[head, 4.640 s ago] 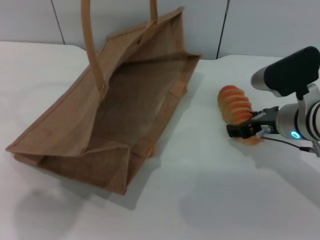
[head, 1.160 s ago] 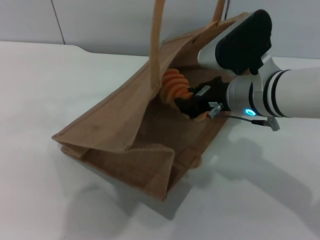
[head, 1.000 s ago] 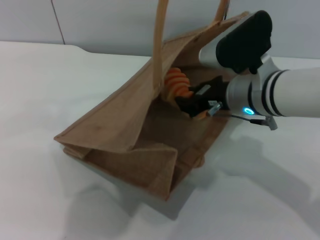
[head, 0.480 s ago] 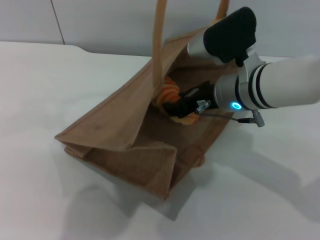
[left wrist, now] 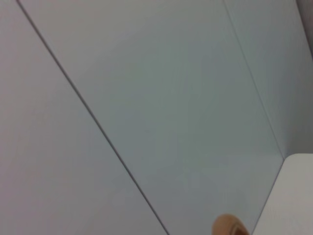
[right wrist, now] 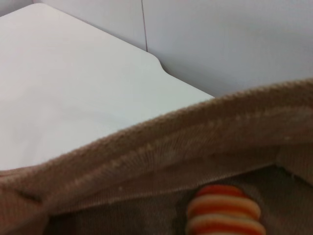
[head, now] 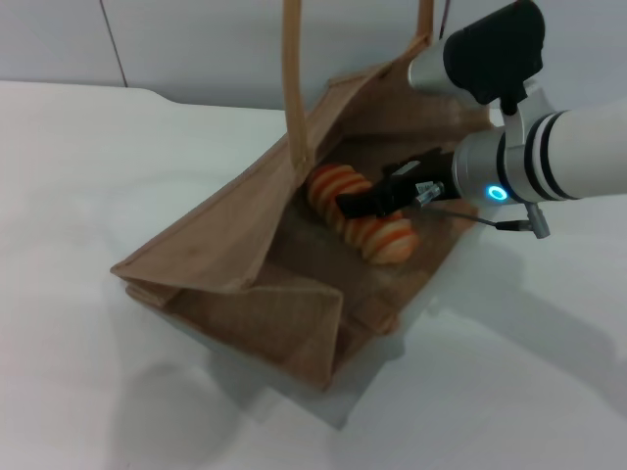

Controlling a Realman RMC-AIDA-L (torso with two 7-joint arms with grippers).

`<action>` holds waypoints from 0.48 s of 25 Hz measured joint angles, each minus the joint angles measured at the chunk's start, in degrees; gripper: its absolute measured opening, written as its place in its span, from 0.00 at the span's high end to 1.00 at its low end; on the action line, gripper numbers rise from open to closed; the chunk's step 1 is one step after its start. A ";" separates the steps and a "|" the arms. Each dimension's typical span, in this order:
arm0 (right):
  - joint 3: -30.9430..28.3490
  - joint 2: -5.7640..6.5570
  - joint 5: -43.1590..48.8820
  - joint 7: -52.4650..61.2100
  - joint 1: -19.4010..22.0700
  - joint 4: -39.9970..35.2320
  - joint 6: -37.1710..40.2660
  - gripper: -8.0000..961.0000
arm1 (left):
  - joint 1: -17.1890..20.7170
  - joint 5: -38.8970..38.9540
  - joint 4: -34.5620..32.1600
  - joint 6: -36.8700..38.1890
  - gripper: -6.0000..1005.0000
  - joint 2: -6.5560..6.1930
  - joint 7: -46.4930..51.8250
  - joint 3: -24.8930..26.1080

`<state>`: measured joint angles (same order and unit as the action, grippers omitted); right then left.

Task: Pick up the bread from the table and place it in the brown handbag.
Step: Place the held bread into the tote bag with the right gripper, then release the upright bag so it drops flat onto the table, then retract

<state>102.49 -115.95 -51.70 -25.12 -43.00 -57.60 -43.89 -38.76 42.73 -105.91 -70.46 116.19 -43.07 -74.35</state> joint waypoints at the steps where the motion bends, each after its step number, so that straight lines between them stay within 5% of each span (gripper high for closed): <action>1: 0.00 0.04 0.04 0.00 0.14 -0.23 -0.22 0.13 | 0.11 0.00 0.00 0.01 0.87 0.02 -0.02 0.18; 12: -6.01 0.25 6.07 -0.15 5.58 -6.90 -7.28 0.13 | 2.77 -2.24 0.19 1.26 0.87 -0.01 -0.09 2.09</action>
<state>96.48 -115.70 -45.63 -25.28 -37.43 -64.50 -51.16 -35.99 40.49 -105.71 -69.20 116.17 -43.16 -72.26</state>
